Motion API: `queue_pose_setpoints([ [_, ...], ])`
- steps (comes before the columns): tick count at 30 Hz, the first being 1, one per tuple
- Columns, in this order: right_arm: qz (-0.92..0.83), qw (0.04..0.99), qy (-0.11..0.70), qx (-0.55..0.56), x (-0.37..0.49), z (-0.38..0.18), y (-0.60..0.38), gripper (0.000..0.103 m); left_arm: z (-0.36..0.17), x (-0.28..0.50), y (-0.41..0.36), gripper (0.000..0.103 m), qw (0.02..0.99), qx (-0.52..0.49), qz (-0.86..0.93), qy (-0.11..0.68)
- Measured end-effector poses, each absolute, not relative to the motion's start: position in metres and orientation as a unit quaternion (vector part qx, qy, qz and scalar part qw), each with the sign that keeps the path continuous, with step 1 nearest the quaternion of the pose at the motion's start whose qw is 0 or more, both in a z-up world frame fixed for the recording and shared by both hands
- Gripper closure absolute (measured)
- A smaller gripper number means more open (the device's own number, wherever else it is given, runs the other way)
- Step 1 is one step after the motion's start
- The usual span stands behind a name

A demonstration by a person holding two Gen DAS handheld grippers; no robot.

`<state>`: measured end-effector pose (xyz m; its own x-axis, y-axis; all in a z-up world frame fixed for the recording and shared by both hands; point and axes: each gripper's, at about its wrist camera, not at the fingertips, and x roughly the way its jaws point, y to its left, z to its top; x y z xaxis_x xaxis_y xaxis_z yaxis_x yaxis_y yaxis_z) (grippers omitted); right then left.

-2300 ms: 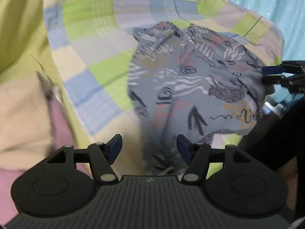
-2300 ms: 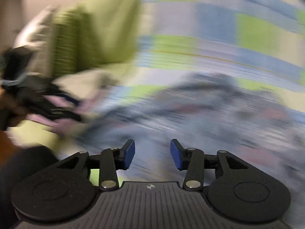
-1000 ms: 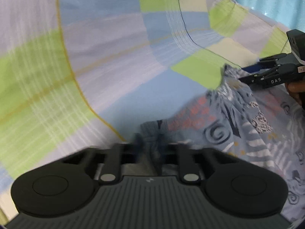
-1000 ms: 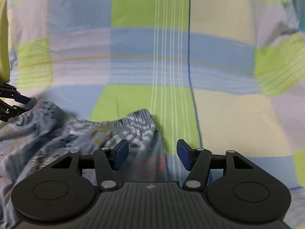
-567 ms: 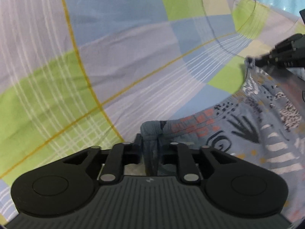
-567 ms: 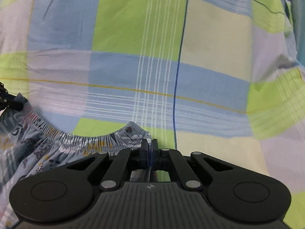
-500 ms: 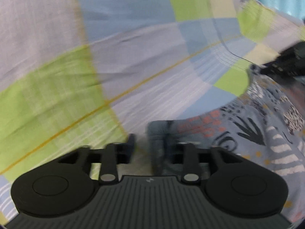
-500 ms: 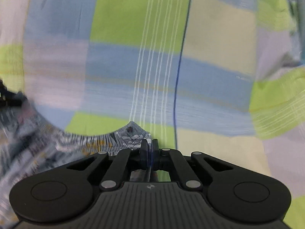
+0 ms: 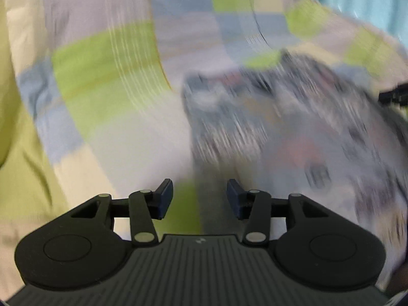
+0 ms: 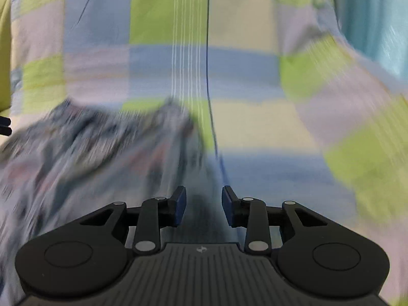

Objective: Fold clothes

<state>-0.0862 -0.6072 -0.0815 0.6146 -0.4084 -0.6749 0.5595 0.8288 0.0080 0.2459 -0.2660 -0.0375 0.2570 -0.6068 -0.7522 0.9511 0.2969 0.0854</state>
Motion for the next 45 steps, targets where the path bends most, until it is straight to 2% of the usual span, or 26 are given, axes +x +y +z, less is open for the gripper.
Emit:
queue_pose_setpoints([
  [2, -0.275, 0.884, 0.359, 0.12, -0.116, -0.09, -0.59, 0.062, -0.047, 0.226, -0.244, 0.064, 0.731, 0.293, -0.526, 0.323],
  [4, -0.275, 0.879, 0.367, 0.13, -0.141, -0.098, -0.579, 0.062, -0.052, 0.21, -0.225, 0.078, 0.729, 0.289, -0.522, 0.335],
  [6, -0.27, 0.876, 0.375, 0.14, -0.163, -0.108, -0.576, 0.065, -0.052, 0.198, -0.211, 0.084, 0.736, 0.285, -0.511, 0.34],
  [7, -0.274, 0.876, 0.371, 0.144, -0.173, -0.11, -0.578, 0.078, -0.05, 0.194, -0.209, 0.088, 0.738, 0.301, -0.503, 0.335],
  [8, -0.278, 0.875, 0.368, 0.148, -0.183, -0.113, -0.579, 0.086, -0.051, 0.19, -0.206, 0.088, 0.741, 0.322, -0.491, 0.326],
  [9, -0.292, 0.869, 0.369, 0.153, -0.19, -0.112, -0.583, 0.103, -0.051, 0.189, -0.2, 0.088, 0.743, 0.338, -0.48, 0.322],
  [12, -0.34, 0.845, 0.391, 0.135, -0.204, -0.111, -0.591, 0.101, -0.045, 0.186, -0.183, 0.089, 0.754, 0.346, -0.452, 0.327],
  [13, -0.344, 0.845, 0.388, 0.133, -0.208, -0.106, -0.589, 0.098, -0.041, 0.183, -0.177, 0.089, 0.756, 0.347, -0.45, 0.326],
  [20, -0.316, 0.881, 0.337, 0.103, -0.205, -0.06, -0.528, 0.093, -0.011, 0.156, -0.144, 0.087, 0.756, 0.372, -0.449, 0.297],
  [22, -0.293, 0.894, 0.325, 0.097, -0.191, -0.048, -0.505, 0.086, -0.005, 0.151, -0.141, 0.087, 0.752, 0.378, -0.458, 0.286],
  [28, -0.212, 0.925, 0.307, 0.072, -0.125, -0.04, -0.439, 0.076, -0.016, 0.167, -0.15, 0.079, 0.717, 0.379, -0.523, 0.263],
  [33, -0.147, 0.942, 0.299, 0.036, -0.026, -0.063, -0.413, 0.076, -0.042, 0.21, -0.171, 0.079, 0.683, 0.408, -0.554, 0.244],
  [36, -0.105, 0.944, 0.313, 0.024, 0.042, -0.084, -0.404, 0.076, -0.051, 0.23, -0.181, 0.079, 0.656, 0.433, -0.572, 0.237],
  [40, -0.078, 0.928, 0.364, 0.009, 0.1, -0.113, -0.388, 0.076, -0.051, 0.251, -0.188, 0.078, 0.619, 0.44, -0.593, 0.267],
  [45, -0.107, 0.892, 0.437, 0.047, 0.113, -0.104, -0.371, 0.075, -0.016, 0.274, -0.189, 0.077, 0.581, 0.456, -0.614, 0.279],
])
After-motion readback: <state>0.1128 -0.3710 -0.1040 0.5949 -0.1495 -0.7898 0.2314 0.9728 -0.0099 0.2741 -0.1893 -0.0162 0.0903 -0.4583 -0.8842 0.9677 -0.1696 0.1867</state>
